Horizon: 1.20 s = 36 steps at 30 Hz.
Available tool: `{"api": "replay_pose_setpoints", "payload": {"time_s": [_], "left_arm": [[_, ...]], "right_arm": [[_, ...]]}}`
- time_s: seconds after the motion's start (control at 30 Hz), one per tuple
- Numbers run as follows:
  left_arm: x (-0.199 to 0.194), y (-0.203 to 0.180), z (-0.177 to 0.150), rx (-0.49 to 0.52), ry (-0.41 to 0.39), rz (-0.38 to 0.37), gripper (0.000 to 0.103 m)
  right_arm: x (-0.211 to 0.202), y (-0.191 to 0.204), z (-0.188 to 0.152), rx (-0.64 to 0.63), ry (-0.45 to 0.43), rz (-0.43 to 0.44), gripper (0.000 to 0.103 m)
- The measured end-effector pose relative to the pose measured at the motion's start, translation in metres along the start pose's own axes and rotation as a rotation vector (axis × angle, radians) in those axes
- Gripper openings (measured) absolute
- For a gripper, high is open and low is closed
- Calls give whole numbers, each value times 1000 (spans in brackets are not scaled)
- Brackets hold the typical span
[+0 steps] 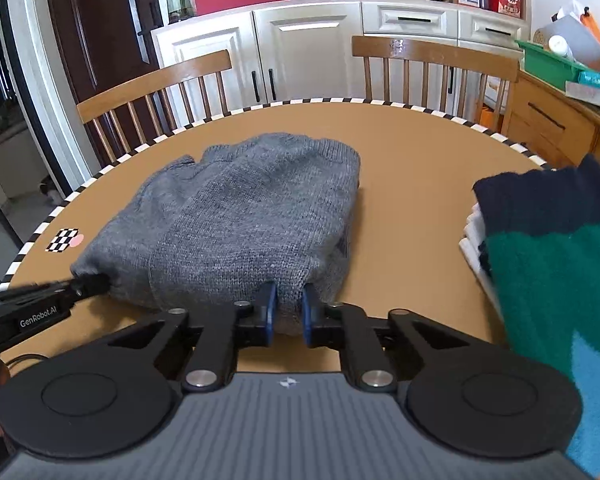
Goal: Fold clothes
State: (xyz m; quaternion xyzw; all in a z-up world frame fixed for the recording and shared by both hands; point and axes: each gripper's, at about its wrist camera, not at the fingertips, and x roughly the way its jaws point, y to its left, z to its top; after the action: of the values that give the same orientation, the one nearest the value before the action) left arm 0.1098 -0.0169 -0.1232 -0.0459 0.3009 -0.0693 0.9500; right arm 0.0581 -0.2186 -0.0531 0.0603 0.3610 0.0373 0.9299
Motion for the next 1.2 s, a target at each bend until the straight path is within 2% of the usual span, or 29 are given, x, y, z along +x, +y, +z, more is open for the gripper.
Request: {"api": "replay_pose_setpoints", "payload": {"time_s": [0.1,0.2,0.33,0.5,0.57,0.63,0.7,0.77,0.9,0.93,0.97,1.0,1.03,1.07,1.1,1.17,1.2], "left_arm": [[-4,-2,7,54,-18,50,1],[-3,-1,13,74,-22,83,1],[-2,6,20,38,-8,104,1],[-25,9,35,64,-63,121,1],[-24,18,31,54,-40,188,0],[-13,40,25,-44,53,213,0],[-5,61,17,-146,135,179,0],[-8,62,16,-130,143,153,0],[-9,52,32,-68,116,31,3],[-8,48,38,-48,104,10,7],[-4,43,45,-24,88,-15,19],[3,35,54,6,69,-45,27],[11,28,64,36,50,-76,41],[18,21,73,67,31,-106,46],[25,13,82,97,12,-136,46],[47,-5,97,176,2,-178,56],[60,-15,102,216,4,-193,57]], "right_arm": [[-4,0,4,-15,-2,-30,3],[-7,-1,7,-25,6,-37,2],[-7,1,7,-56,-7,-80,2],[-22,-1,11,-77,-51,-121,2],[-17,-10,9,-53,-13,-147,2],[-6,-23,1,0,51,-178,2],[0,-33,-6,60,90,-142,2],[-2,-34,-10,67,74,-132,3],[-9,-40,0,88,65,-134,16],[-13,-41,6,83,47,-143,18],[-17,-43,12,78,28,-152,19],[-19,-43,20,71,7,-151,25],[-17,-41,29,57,-17,-125,30],[-14,-39,39,44,-42,-99,43],[-12,-38,49,31,-66,-73,42],[6,-34,66,21,-86,-16,41],[17,-33,72,23,-82,0,41]]}}
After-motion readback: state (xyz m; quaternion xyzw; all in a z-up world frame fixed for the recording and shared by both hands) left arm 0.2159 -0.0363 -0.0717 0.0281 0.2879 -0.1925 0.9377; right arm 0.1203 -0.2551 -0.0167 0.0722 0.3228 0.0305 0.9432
